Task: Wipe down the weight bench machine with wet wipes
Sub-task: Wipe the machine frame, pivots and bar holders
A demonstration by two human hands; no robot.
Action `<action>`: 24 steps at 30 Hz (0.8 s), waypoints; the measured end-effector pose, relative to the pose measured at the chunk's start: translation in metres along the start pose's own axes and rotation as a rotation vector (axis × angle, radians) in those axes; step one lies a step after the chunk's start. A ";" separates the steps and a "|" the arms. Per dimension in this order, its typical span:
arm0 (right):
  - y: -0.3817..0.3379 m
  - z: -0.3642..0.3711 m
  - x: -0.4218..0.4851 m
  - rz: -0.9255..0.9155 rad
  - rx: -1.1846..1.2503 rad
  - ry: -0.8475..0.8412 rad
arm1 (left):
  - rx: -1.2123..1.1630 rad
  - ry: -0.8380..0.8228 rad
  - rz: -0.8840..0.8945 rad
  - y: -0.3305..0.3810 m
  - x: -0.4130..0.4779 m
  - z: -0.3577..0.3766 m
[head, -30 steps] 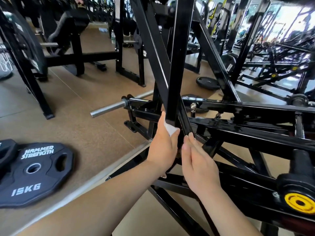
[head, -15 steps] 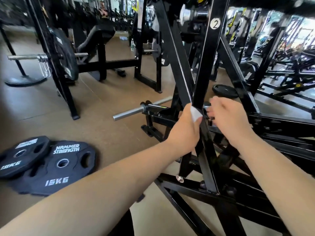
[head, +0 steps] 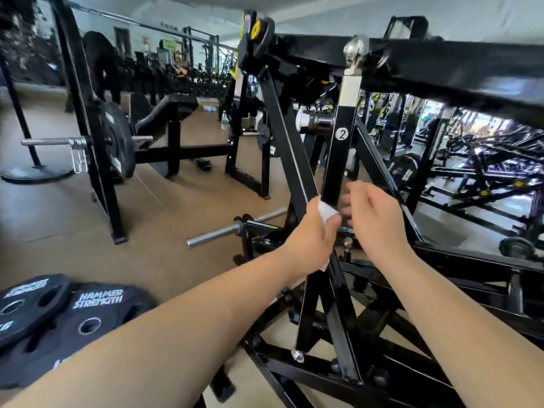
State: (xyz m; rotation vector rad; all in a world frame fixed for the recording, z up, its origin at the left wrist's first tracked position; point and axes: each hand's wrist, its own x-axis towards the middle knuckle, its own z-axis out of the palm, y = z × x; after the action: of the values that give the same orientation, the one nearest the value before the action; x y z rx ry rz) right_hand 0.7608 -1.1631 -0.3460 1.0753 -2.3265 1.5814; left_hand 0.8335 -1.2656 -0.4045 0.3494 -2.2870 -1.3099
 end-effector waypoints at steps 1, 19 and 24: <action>-0.005 -0.001 0.001 -0.003 0.013 0.003 | 0.035 0.012 -0.007 0.010 0.002 -0.007; -0.021 -0.007 0.021 -0.014 0.073 0.039 | -0.258 0.370 0.111 0.055 0.050 -0.001; 0.000 0.011 0.002 0.014 0.059 -0.057 | -0.243 0.203 -0.054 -0.011 -0.018 0.037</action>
State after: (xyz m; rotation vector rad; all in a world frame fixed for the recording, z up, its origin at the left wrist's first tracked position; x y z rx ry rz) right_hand 0.7622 -1.1730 -0.3501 1.1344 -2.3422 1.6555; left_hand 0.8292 -1.2357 -0.4344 0.4412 -1.9391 -1.4876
